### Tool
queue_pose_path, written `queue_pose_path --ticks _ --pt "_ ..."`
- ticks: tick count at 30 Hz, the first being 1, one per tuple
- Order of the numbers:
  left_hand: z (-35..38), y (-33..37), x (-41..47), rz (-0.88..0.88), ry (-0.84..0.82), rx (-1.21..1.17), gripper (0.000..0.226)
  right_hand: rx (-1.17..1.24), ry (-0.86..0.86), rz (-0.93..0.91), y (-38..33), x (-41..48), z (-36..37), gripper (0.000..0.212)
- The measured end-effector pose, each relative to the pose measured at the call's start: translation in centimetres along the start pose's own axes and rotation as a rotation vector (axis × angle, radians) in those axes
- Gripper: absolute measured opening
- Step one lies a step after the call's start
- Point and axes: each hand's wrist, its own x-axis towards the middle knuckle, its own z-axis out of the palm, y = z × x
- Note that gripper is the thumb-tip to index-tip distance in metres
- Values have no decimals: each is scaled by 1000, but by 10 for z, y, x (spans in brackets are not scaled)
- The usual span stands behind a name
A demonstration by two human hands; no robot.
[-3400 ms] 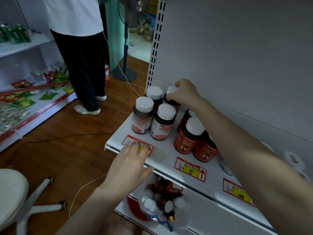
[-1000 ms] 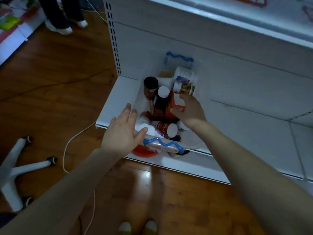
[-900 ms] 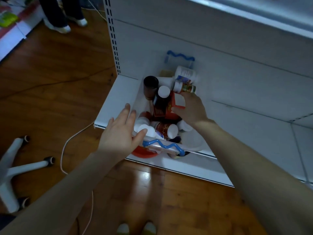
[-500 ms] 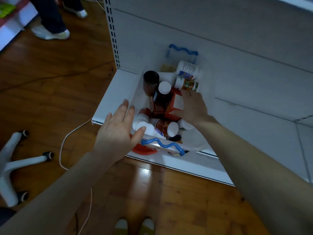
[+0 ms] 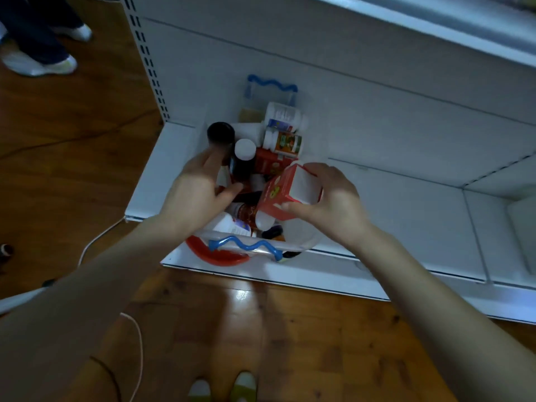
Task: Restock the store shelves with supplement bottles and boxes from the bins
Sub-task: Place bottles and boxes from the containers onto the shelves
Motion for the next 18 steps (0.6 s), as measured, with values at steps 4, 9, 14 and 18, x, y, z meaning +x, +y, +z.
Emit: queue_pose_path --ticks 4,9,14,18 --pt "20 1 42 -17 -34 7 66 -29 -14 -13 1 -11 -6 72" --pt "34 -12 79 133 -11 222 76 -42 -36 -44 6 -14 -1 68" --pt "41 -18 93 136 -143 388 80 -39 -50 -61 8 -14 6 69" --pt "41 -21 94 147 -110 281 73 -44 -47 -58 5 -14 9 70"
